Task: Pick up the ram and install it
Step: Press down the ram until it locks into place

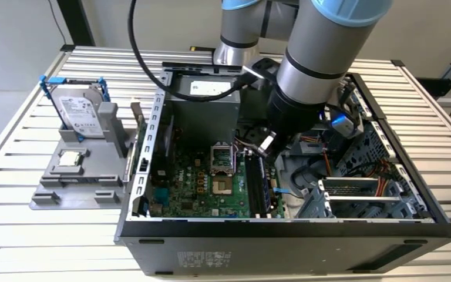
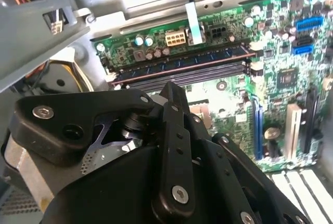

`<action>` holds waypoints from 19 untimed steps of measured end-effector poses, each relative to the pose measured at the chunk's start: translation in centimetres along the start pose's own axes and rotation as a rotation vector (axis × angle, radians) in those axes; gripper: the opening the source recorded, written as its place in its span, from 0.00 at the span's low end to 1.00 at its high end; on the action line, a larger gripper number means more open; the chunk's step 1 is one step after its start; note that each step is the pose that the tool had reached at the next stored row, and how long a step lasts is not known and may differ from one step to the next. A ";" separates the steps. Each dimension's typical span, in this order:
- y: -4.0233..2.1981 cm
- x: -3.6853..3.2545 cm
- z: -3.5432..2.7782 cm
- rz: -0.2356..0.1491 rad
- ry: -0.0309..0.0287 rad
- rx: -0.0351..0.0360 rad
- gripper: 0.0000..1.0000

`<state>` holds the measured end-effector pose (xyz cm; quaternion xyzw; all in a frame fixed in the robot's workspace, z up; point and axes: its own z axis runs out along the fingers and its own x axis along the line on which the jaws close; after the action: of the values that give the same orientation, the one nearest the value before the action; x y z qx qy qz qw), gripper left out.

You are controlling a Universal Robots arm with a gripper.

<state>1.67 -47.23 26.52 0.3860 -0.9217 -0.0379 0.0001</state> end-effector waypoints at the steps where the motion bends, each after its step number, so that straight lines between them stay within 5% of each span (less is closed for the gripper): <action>1: 0.00 0.00 0.00 -0.015 -0.0007 0.0003 0.00; 4: 0.01 0.00 -0.01 -0.059 -0.0076 0.0025 0.00; 12: 0.00 0.00 0.01 -0.160 -0.0443 0.0120 0.00; 19: 0.00 0.00 0.01 -0.273 -0.0403 0.0033 0.00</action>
<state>1.67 -47.24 26.51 0.5069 -0.8605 -0.0438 -0.0242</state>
